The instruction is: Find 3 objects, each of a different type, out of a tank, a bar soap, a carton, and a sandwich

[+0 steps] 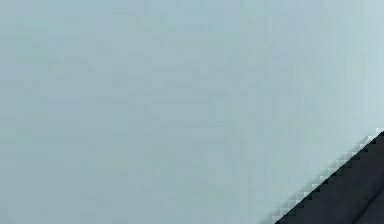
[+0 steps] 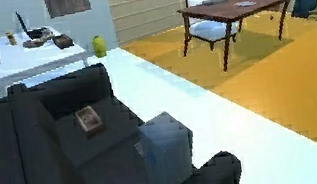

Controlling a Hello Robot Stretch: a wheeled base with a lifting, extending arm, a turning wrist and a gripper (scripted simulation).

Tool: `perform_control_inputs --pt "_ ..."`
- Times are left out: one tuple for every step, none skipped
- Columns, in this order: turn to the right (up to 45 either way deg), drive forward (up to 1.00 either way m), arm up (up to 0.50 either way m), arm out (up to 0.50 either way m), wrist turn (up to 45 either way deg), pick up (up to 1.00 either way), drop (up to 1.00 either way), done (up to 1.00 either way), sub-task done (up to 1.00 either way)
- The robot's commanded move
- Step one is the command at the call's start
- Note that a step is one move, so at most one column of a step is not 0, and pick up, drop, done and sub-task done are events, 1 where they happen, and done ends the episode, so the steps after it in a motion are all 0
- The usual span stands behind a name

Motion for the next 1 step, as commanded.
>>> perform_control_inputs --pt "45.0 0.00 0.00 0.00 0.0 0.00 0.00 0.00 0.00"
